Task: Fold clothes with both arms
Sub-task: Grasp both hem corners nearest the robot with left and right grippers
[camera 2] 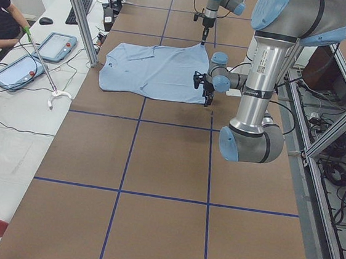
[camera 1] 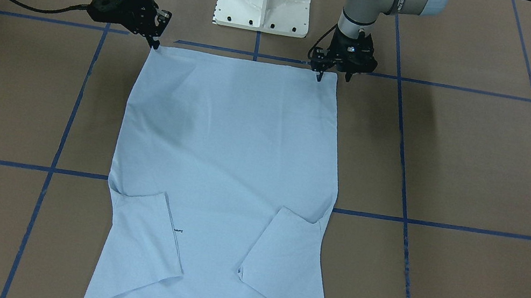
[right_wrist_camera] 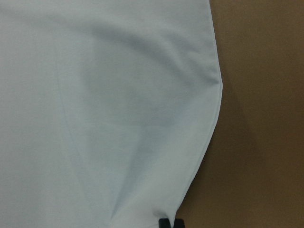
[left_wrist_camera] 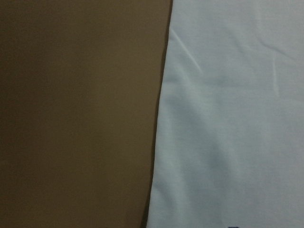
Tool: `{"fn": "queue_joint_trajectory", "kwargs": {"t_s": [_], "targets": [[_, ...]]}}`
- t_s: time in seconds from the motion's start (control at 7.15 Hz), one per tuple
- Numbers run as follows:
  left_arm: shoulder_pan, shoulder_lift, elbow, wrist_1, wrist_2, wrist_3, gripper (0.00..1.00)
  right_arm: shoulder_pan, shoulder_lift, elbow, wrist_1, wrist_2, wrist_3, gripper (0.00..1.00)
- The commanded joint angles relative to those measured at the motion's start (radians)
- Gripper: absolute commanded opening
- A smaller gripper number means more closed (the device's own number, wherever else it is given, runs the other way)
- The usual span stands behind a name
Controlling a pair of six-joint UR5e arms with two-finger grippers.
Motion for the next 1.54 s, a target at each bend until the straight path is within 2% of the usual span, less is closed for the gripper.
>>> {"fn": "queue_joint_trajectory", "kwargs": {"t_s": [0.0, 0.28, 0.42, 0.56, 0.84, 1.12, 1.4], "targets": [[0.013, -0.001, -0.001, 0.006, 0.000, -0.031, 0.64, 0.002, 0.000, 0.000, 0.000, 0.002, 0.000, 0.00], [0.014, -0.001, -0.003, 0.006, 0.000, -0.034, 0.38, 0.006, 0.000, 0.002, 0.000, 0.003, 0.000, 0.00], [0.013, -0.003, -0.003, 0.006, 0.000, -0.034, 0.21, 0.008, 0.000, 0.002, 0.000, 0.003, 0.000, 0.00], [0.013, -0.003, -0.009, 0.006, -0.002, -0.034, 0.12, 0.009, 0.000, 0.002, 0.000, 0.005, -0.001, 0.00], [0.014, -0.001, -0.049, 0.017, -0.002, -0.034, 0.00, 0.012, 0.000, 0.002, 0.000, 0.006, -0.002, 0.00], [0.014, -0.001, -0.096, 0.021, -0.003, -0.022, 0.00, 0.012, -0.011, 0.009, 0.000, 0.008, 0.000, 0.00], [0.026, 0.002, -0.185, 0.081, -0.006, 0.026, 0.00, 0.005, -0.072, 0.076, -0.003, 0.095, 0.076, 0.00]]}}
